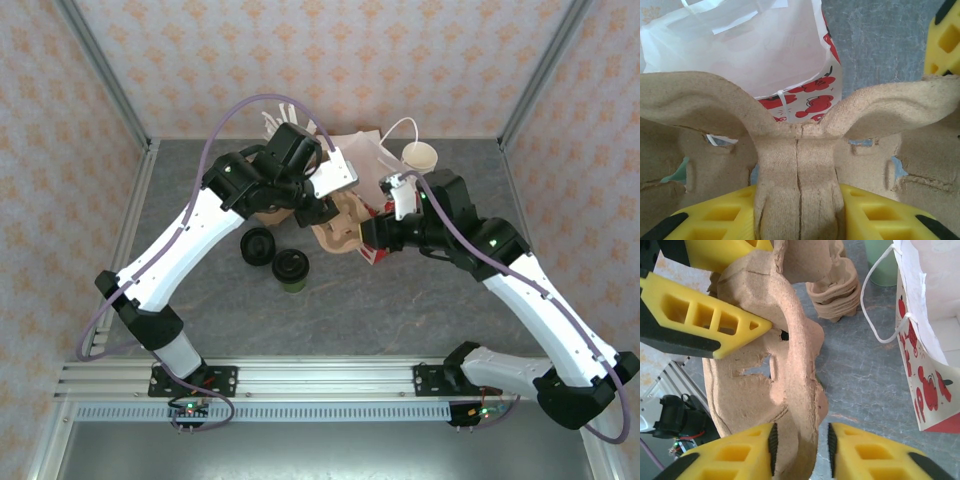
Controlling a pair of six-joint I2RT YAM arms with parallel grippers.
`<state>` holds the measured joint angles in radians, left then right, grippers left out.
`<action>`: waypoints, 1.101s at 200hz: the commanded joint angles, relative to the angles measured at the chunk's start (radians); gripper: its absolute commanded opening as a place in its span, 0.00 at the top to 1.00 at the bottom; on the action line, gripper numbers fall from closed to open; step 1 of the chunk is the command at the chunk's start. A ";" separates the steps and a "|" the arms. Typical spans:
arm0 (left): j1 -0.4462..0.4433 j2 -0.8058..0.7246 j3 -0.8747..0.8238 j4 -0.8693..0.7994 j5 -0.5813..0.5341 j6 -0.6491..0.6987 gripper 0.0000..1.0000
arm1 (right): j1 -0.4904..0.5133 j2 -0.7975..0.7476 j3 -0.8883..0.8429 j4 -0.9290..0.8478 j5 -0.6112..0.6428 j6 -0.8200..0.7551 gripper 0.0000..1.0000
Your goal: Pack the takeout coffee
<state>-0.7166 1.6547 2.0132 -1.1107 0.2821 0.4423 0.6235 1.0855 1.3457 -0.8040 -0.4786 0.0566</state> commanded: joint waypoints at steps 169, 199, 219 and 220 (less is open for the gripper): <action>0.082 -0.102 -0.020 0.127 0.173 -0.307 0.67 | -0.479 0.421 0.409 -0.106 0.110 -0.054 0.49; 0.082 -0.122 -0.015 0.150 0.158 -0.366 0.66 | -0.479 0.493 0.444 -0.104 0.113 -0.102 0.43; 0.082 -0.129 -0.006 0.158 0.154 -0.403 0.64 | -0.480 0.538 0.467 -0.126 0.093 -0.132 0.42; 0.082 -0.130 -0.005 0.157 0.154 -0.404 0.64 | -0.479 0.539 0.468 -0.128 0.092 -0.132 0.42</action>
<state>-0.6388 1.5547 1.9999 -0.9989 0.4343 0.1139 0.1474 1.5902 1.7687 -0.8921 -0.3962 -0.0113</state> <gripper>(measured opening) 0.355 0.575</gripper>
